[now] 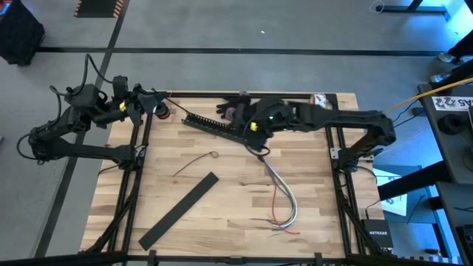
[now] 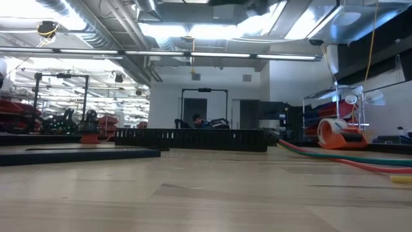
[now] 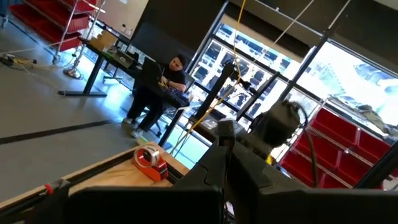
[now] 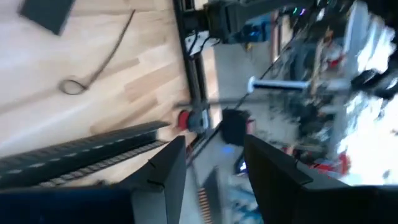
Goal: Ziptie cables
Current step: Prepare the black zip tie
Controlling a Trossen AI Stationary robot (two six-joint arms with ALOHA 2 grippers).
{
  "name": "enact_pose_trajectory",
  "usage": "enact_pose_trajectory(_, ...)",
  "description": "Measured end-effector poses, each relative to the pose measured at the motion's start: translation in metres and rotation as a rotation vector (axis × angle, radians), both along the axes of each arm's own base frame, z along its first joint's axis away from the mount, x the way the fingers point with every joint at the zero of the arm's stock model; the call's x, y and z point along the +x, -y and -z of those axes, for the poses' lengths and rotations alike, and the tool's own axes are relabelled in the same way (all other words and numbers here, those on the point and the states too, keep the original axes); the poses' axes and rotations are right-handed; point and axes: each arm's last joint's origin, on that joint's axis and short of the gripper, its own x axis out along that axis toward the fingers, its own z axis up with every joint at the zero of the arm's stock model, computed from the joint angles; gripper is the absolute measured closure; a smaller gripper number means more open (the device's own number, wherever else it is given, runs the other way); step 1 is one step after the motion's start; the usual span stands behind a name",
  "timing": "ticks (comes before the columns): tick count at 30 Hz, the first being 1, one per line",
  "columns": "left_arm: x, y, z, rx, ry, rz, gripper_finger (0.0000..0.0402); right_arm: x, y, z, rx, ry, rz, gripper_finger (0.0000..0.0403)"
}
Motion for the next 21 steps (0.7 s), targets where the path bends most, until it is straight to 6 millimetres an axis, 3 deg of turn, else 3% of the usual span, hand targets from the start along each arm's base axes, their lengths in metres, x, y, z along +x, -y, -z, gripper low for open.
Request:
enact_pose_trajectory(9, 0.005, 0.000, 0.002, -0.035, -0.005, 0.020, 0.0401, 0.028, -0.001, 0.010, -0.177, 0.132, -0.178, 0.0249)
enact_pose_trajectory(16, 0.005, 0.000, 0.002, -0.034, -0.003, 0.020, 0.0401, 0.033, -0.004, 0.012, -0.180, 0.169, -0.276, 0.0249)
enact_pose_trajectory(21, 0.005, 0.000, 0.001, -0.034, -0.002, 0.020, 0.0401, 0.043, -0.003, 0.025, -0.205, 0.133, -0.280, 0.0249)
